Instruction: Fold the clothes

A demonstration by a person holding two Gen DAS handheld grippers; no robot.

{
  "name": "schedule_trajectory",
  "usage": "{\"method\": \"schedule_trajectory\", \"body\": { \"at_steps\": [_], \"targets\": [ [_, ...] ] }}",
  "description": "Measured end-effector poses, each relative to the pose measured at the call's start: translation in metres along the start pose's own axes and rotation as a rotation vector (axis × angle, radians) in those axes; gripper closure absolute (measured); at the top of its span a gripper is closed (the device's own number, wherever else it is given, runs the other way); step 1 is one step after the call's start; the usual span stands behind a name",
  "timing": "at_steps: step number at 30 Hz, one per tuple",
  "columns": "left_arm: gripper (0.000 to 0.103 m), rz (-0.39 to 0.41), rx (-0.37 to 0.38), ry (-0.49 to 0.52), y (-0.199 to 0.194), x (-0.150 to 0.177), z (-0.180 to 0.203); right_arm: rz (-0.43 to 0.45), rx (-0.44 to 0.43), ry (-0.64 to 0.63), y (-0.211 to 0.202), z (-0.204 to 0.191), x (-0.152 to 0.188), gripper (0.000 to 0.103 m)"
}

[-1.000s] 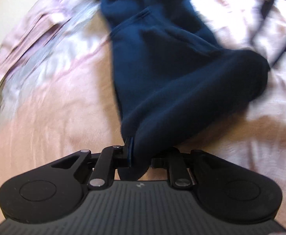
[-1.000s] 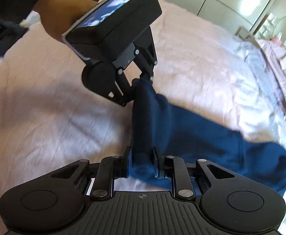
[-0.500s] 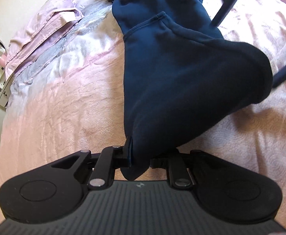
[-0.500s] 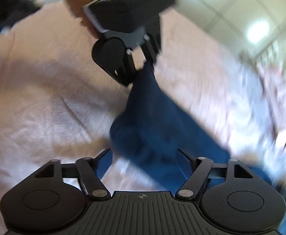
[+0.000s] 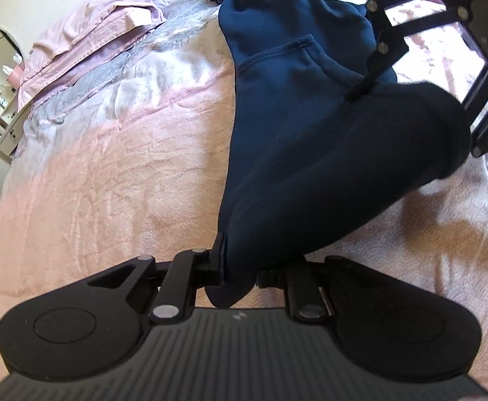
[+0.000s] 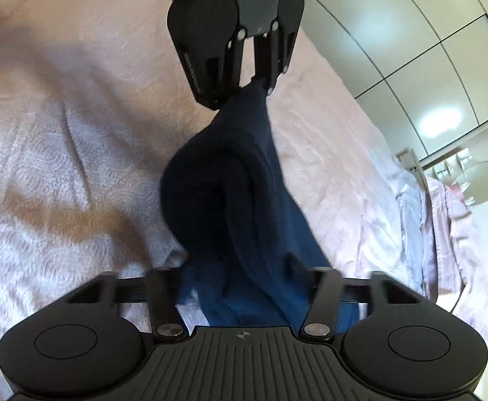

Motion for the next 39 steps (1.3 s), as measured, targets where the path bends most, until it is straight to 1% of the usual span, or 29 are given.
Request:
{"method": "schedule_trajectory", "body": {
  "at_steps": [3,4,5,8,9,10,11,14,17,20,22,24,25,27,29,30,35,36,37,39],
  "targets": [
    [0.089,0.000,-0.007,0.010,-0.004,-0.001,0.000,0.004,0.005,-0.008,-0.001,0.001,-0.004,0.058],
    [0.089,-0.001,-0.008,0.017,-0.005,-0.002,0.001,0.008,0.001,-0.027,0.001,-0.004,-0.005,0.054],
    [0.089,-0.001,-0.012,0.023,-0.005,-0.002,0.002,0.012,-0.004,-0.045,0.003,-0.008,-0.007,0.046],
    [0.089,0.001,-0.024,0.024,-0.008,-0.002,0.001,0.039,0.003,-0.062,0.008,-0.013,-0.013,0.045],
    [0.089,0.002,-0.027,0.021,-0.008,-0.001,0.001,0.038,-0.003,-0.042,0.008,-0.011,-0.013,0.050],
    [0.089,-0.003,-0.029,0.021,-0.010,0.000,0.001,0.037,-0.008,-0.021,0.008,-0.009,-0.013,0.060],
    [0.089,-0.005,-0.031,0.020,-0.015,0.002,0.002,0.041,-0.019,-0.001,0.006,-0.008,-0.015,0.074],
    [0.089,-0.023,-0.043,0.002,-0.037,0.013,0.004,0.087,-0.094,0.048,-0.021,-0.008,-0.035,0.077],
    [0.089,-0.066,-0.061,-0.008,-0.079,0.037,0.011,0.134,-0.169,0.097,-0.049,-0.007,-0.056,0.078],
    [0.089,-0.134,-0.070,-0.032,-0.129,0.064,0.021,0.182,-0.247,0.152,-0.078,-0.007,-0.077,0.078],
    [0.089,-0.172,-0.083,-0.032,-0.151,0.073,0.025,0.226,-0.328,0.234,-0.094,-0.009,-0.092,0.078],
    [0.087,-0.188,-0.100,-0.036,-0.167,0.073,0.024,0.268,-0.401,0.315,-0.109,-0.009,-0.105,0.078],
    [0.087,-0.181,-0.111,-0.049,-0.171,0.067,0.020,0.279,-0.413,0.350,-0.111,0.000,-0.103,0.078],
    [0.086,-0.150,-0.130,-0.091,-0.176,0.045,0.009,0.303,-0.435,0.418,-0.116,0.017,-0.099,0.078],
    [0.086,-0.102,-0.148,-0.115,-0.177,0.014,-0.002,0.324,-0.452,0.486,-0.120,0.036,-0.095,0.078],
    [0.086,-0.077,-0.157,-0.127,-0.178,-0.003,-0.008,0.329,-0.444,0.520,-0.121,0.052,-0.090,0.078],
    [0.082,0.081,-0.195,-0.185,-0.168,-0.113,-0.031,0.361,-0.393,0.710,-0.128,0.151,-0.032,0.078],
    [0.076,0.107,-0.198,-0.192,-0.162,-0.135,-0.035,0.367,-0.385,0.749,-0.128,0.171,-0.018,0.078],
    [0.067,0.134,-0.200,-0.200,-0.157,-0.158,-0.038,0.371,-0.384,0.794,-0.127,0.187,0.000,0.078],
    [0.060,0.183,-0.196,-0.224,-0.144,-0.199,-0.045,0.376,-0.384,0.888,-0.122,0.218,0.038,0.078]
  ]
}}
Point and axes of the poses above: each gripper's, at about its wrist camera, not at the fingertips, and y roughly the way its jaws point, z to its right, x to its underside, the point moved 8 cm from there along y, roughly the way its jaws point, and after that the axes turned 7 degrees about -y, right-handed, at the moved point
